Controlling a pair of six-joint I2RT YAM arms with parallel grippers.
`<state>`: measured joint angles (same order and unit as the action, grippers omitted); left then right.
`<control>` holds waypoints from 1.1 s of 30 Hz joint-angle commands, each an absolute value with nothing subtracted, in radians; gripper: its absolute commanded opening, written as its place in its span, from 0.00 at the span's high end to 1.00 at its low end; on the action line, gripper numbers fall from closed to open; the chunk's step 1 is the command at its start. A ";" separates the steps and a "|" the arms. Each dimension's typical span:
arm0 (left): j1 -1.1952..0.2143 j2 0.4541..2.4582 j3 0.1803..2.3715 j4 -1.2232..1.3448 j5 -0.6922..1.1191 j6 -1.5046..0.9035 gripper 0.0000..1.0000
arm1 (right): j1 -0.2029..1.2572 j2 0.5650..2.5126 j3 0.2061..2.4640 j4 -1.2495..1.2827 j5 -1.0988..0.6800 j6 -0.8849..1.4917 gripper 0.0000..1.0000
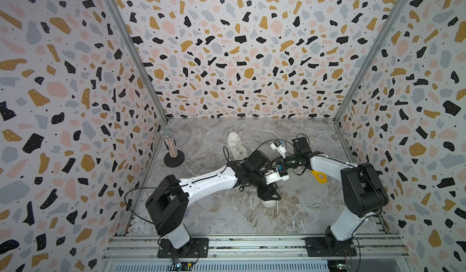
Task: Tie the shoes
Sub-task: Wrap the shoelace around the shoelace, then cross the shoelace with the shoelace.
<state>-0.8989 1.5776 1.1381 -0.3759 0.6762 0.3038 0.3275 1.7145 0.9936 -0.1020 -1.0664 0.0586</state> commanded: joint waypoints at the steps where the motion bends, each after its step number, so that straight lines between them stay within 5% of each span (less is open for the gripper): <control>1: -0.821 1.500 1.061 -0.453 0.720 0.405 0.41 | 0.325 1.682 1.019 -0.116 -1.093 0.036 1.00; 9: -0.661 1.618 1.069 -0.377 0.693 0.376 0.39 | 0.325 1.663 1.002 -0.075 -1.133 0.040 1.00; 33: -0.707 1.765 1.097 -0.081 0.617 0.299 0.37 | 0.325 1.668 0.997 -0.071 -1.131 0.042 1.00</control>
